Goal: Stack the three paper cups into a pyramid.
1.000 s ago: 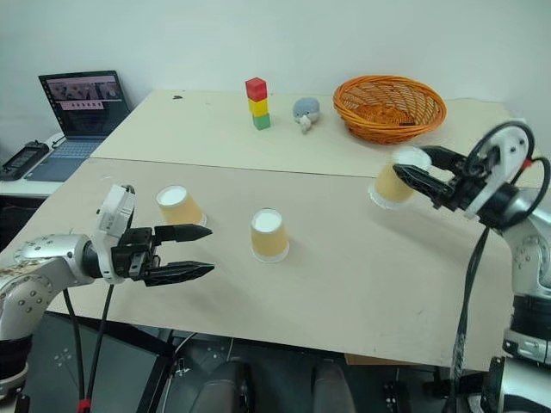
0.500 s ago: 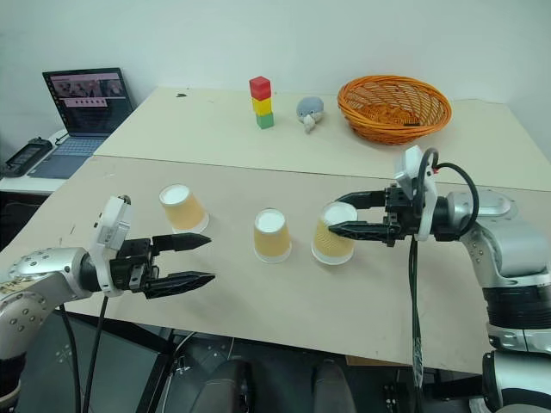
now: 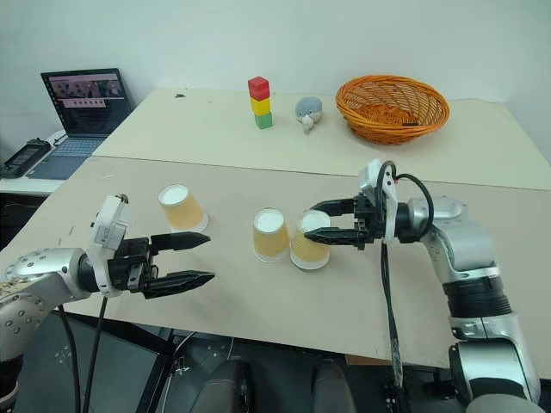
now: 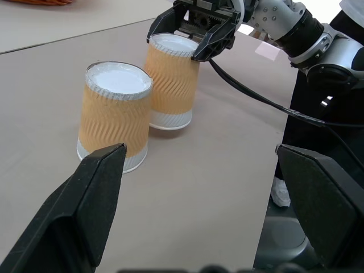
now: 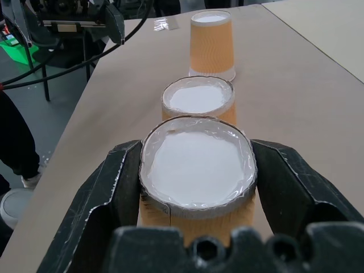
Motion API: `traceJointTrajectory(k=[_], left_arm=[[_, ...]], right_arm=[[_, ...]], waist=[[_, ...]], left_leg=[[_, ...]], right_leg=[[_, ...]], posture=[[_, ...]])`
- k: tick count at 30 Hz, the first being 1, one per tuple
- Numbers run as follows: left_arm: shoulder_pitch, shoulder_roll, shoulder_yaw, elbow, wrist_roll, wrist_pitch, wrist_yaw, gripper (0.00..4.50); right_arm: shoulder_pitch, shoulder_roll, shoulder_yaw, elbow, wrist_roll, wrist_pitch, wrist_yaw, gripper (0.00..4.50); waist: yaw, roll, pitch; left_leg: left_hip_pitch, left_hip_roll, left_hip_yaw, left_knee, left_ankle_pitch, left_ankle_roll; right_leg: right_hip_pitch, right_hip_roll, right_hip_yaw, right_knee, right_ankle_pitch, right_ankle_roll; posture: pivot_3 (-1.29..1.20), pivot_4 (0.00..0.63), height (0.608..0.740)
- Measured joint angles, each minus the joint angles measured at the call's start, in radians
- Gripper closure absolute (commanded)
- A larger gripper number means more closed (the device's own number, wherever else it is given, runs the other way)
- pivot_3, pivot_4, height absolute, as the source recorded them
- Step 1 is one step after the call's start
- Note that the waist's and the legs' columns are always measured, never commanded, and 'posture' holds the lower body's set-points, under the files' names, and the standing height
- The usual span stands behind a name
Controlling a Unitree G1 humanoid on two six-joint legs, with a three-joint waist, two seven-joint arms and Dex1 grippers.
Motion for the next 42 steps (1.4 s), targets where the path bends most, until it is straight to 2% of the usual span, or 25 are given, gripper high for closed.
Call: traceJointTrajectory(k=[13, 15, 16, 18, 22, 29, 37, 40, 42], left_arm=[[0.000, 0.000, 0.000, -0.012, -0.017, 0.000, 0.025, 0.00], [0.001, 0.000, 0.001, -0.013, -0.023, 0.000, 0.032, 0.00], [0.001, -0.001, 0.001, -0.014, -0.024, 0.000, 0.036, 0.00], [0.001, -0.001, 0.001, -0.015, -0.028, 0.000, 0.041, 0.00], [0.001, -0.001, 0.001, -0.016, -0.035, 0.000, 0.051, 0.00], [-0.010, -0.004, -0.001, -0.012, -0.038, -0.001, 0.053, 0.00], [-0.045, -0.022, -0.001, 0.024, -0.046, -0.001, 0.057, 0.00], [-0.046, -0.060, 0.039, 0.032, -0.103, 0.006, 0.125, 0.00], [-0.041, -0.096, 0.105, 0.032, -0.141, 0.012, 0.232, 0.00]], right_arm=[[-0.031, 0.058, 0.011, 0.100, -0.043, -0.031, 0.019, 1.74], [-0.045, 0.070, 0.010, 0.118, -0.054, -0.035, 0.016, 0.82], [-0.055, 0.081, 0.010, 0.133, -0.057, -0.043, 0.009, 0.70], [-0.067, 0.097, 0.009, 0.157, -0.064, -0.055, -0.007, 0.09], [-0.067, 0.088, 0.009, 0.175, -0.071, -0.068, 0.004, 0.09], [-0.025, -0.024, -0.066, 0.072, 0.012, 0.003, 0.075, 0.09], [0.015, -0.091, -0.169, 0.046, 0.055, 0.049, 0.033, 0.09], [0.032, -0.116, -0.246, 0.020, 0.087, 0.073, -0.018, 0.09], [0.064, -0.149, -0.327, -0.019, 0.111, 0.098, -0.067, 0.09]], waist=[[-0.003, 0.000, 0.000], [-0.005, 0.000, 0.000], [-0.007, 0.000, 0.000], [-0.008, 0.000, 0.000], [-0.007, 0.000, 0.000], [-0.002, 0.000, 0.000], [-0.004, 0.000, 0.000], [-0.002, -0.001, 0.000], [0.002, -0.001, 0.000]], left_leg=[[0.000, 0.000, 0.000, 0.000, 0.000, 0.000], [0.000, 0.000, 0.000, 0.000, 0.000, 0.000], [0.000, 0.000, 0.000, 0.000, 0.000, 0.000], [0.000, 0.000, 0.000, 0.000, 0.000, 0.000], [-0.001, -0.001, 0.000, 0.000, 0.000, -0.001], [-0.003, -0.002, 0.000, 0.000, 0.000, -0.001], [-0.004, -0.002, 0.000, 0.000, 0.000, -0.001], [-0.005, -0.001, 0.000, 0.000, 0.000, -0.001], [-0.005, -0.001, 0.000, 0.000, 0.000, -0.001]], right_leg=[[-0.001, 0.000, 0.000, 0.001, 0.000, 0.000], [-0.001, 0.000, 0.000, 0.001, 0.000, 0.000], [-0.001, 0.000, 0.000, 0.001, 0.000, 0.000], [-0.001, 0.000, 0.000, 0.002, 0.000, 0.000], [-0.003, 0.000, 0.000, 0.002, 0.000, 0.000], [-0.004, -0.002, 0.000, 0.002, 0.000, 0.000], [-0.005, -0.002, 0.001, 0.002, 0.000, 0.000], [-0.005, -0.003, 0.001, 0.002, 0.000, 0.000], [-0.005, -0.004, 0.001, 0.001, 0.000, 0.000]], posture=[[0.00, 0.150, 0.629], [0.00, 0.150, 0.629], [0.00, 0.150, 0.629], [0.00, 0.150, 0.629], [0.00, 0.150, 0.629], [0.00, 0.150, 0.629], [0.00, 0.150, 0.629], [0.00, 0.150, 0.629], [0.00, 0.150, 0.629]])
